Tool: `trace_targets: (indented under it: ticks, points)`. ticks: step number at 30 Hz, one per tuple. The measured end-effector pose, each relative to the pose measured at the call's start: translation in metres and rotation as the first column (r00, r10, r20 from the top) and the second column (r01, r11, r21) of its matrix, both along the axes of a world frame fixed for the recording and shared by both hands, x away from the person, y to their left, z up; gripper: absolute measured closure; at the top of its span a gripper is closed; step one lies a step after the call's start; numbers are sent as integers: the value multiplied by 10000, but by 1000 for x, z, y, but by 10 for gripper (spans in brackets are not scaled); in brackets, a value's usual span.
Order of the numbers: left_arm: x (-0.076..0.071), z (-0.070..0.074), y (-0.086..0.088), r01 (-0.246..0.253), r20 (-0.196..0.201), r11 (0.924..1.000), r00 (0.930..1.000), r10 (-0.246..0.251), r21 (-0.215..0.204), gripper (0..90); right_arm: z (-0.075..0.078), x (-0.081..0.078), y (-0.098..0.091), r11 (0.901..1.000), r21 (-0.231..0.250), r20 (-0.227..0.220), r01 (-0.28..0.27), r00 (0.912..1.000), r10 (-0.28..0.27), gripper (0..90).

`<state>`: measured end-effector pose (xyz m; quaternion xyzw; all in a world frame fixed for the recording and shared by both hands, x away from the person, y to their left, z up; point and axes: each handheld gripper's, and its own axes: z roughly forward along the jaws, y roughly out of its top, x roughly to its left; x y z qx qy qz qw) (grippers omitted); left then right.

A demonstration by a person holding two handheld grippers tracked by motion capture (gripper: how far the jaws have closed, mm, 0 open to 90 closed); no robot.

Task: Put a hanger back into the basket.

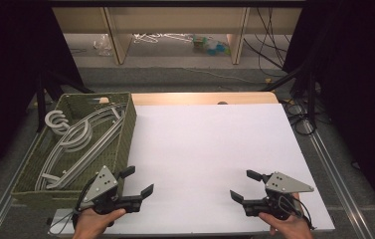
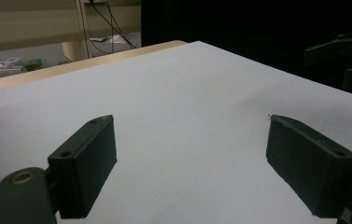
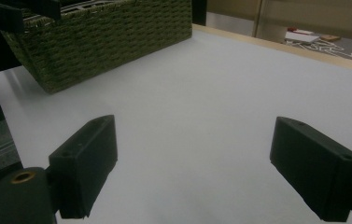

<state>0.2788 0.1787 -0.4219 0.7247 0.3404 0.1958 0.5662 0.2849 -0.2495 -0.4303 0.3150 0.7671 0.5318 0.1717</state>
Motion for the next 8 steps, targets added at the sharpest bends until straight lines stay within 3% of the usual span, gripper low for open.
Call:
trace_targets:
  ticks: [8]
  points:
    - [0,0,0,-104,-16,9999,9999,104,-40,159,0,0,0,9999,-122,-30,-14,10000,13,157]
